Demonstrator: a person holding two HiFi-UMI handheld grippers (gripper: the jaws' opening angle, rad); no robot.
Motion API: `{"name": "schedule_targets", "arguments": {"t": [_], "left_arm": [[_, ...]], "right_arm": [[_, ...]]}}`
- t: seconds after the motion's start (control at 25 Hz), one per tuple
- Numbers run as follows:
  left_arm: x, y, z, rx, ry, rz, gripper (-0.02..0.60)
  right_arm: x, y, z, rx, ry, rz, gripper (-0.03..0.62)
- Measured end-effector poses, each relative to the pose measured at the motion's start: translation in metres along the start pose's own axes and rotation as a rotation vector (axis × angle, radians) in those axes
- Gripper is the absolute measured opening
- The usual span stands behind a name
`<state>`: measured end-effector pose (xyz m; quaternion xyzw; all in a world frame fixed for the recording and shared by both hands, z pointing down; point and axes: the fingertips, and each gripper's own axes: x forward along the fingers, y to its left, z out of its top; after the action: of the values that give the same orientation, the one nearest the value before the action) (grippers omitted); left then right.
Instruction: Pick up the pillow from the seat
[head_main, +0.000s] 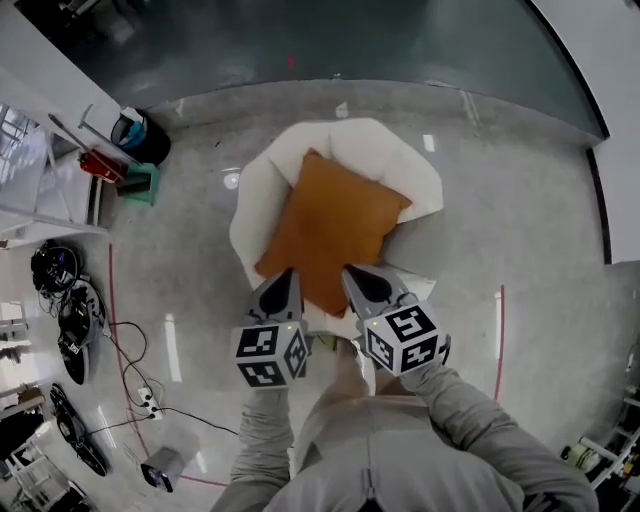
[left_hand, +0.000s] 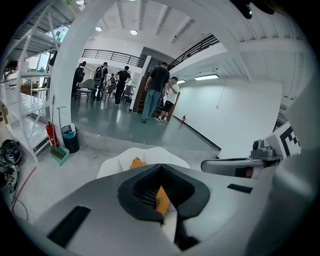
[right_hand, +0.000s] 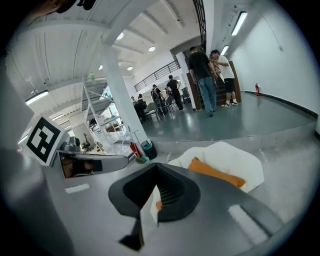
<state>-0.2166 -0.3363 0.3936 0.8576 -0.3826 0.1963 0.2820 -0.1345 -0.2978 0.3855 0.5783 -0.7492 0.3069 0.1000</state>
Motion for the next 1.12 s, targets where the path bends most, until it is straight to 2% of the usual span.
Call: {"name": "schedule_targets", "arguments": {"t": [0.28,0.52,0.68,0.76,0.84,0.96,1.12], "left_arm": [[0.042,0.015,-0.032,-0.003,0.066,0.006,0.002],[0.1,0.048,-0.062,-0.009,0.115,0.033,0.002],[0.137,0.061,-0.096,0.026,0.132,0.031,0.002],[0.158,0.067,-0.115,0.042,0.156,0.018,0.004],[0.18,0.074,-0.132,0.041,0.193,-0.01,0.134],[0.207,0.09,-0.147,0.046,0.21,-0.021,0.176],[0.246,0.12,-0.165,0.094,0.248,-0.051,0.253]], "right_arm": [[0.031,-0.043,-0.051,0.084,0.061,-0.052,-0.002],[0.07,-0.106,-0.092,0.166,0.086,-0.116,-0.002],[0.085,-0.143,-0.137,0.224,0.1,-0.144,-0.002],[0.096,-0.158,-0.16,0.264,0.113,-0.139,0.082],[0.105,-0.172,-0.179,0.305,0.129,-0.141,0.134],[0.116,-0.19,-0.205,0.351,0.161,-0.156,0.194],[0.136,-0.21,-0.237,0.411,0.196,-0.17,0.251]]}}
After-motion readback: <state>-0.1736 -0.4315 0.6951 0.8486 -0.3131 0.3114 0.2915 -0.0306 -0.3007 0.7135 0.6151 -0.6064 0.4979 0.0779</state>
